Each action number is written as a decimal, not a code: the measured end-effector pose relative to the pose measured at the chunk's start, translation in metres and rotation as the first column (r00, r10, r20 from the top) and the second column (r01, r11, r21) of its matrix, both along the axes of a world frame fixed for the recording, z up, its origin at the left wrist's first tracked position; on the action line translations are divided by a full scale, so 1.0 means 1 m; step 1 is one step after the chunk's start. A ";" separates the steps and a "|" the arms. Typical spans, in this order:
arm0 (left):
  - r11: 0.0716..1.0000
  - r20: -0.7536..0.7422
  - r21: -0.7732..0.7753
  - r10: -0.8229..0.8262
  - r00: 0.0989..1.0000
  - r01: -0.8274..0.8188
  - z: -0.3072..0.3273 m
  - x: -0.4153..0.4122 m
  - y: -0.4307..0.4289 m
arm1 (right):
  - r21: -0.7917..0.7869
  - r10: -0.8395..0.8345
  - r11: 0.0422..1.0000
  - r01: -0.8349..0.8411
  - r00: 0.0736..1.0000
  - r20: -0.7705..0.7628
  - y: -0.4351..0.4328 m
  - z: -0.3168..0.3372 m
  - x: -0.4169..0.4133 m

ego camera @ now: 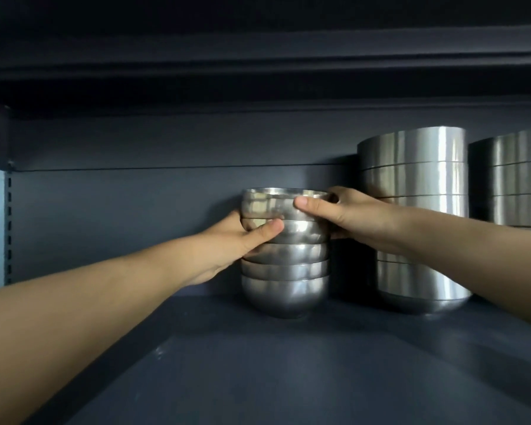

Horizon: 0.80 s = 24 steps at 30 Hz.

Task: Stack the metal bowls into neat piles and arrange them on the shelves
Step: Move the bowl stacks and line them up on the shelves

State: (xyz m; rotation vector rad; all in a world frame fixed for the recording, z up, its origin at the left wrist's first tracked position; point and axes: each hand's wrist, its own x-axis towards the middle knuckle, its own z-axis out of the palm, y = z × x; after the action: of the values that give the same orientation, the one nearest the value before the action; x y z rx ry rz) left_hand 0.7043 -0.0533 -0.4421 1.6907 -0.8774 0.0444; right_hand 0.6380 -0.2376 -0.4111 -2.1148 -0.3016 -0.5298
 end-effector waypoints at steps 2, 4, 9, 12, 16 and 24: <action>1.000 0.033 0.030 -0.009 0.999 0.008 0.000 -0.001 0.000 | 0.004 0.013 1.000 -0.013 1.000 0.024 0.001 0.000 -0.001; 0.998 0.044 0.052 -0.027 0.999 0.025 -0.001 -0.002 0.001 | 0.009 0.016 1.000 -0.016 0.999 0.029 0.003 -0.002 -0.003; 0.994 0.041 0.084 -0.067 0.997 0.063 0.000 -0.008 0.002 | 0.000 0.069 0.998 -0.070 0.997 0.034 0.003 -0.007 -0.005; 0.994 0.042 0.078 -0.078 0.996 0.074 -0.001 -0.011 0.001 | 0.000 0.069 0.998 -0.069 0.997 0.024 0.000 -0.008 0.000; 0.997 0.010 0.048 -0.060 0.998 0.060 -0.003 -0.013 0.002 | -0.028 0.084 0.996 -0.084 0.996 0.017 -0.003 -0.009 0.004; 0.992 -0.069 -0.088 0.082 0.994 -0.088 0.005 -0.017 -0.002 | 0.048 0.045 0.998 -0.042 0.997 -0.069 -0.004 0.003 -0.005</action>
State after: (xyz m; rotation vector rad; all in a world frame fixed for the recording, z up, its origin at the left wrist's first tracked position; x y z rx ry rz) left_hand 0.6873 -0.0554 -0.4368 1.6349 -0.7433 0.0851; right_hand 0.6335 -0.2419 -0.4086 -2.0724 -0.2917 -0.4321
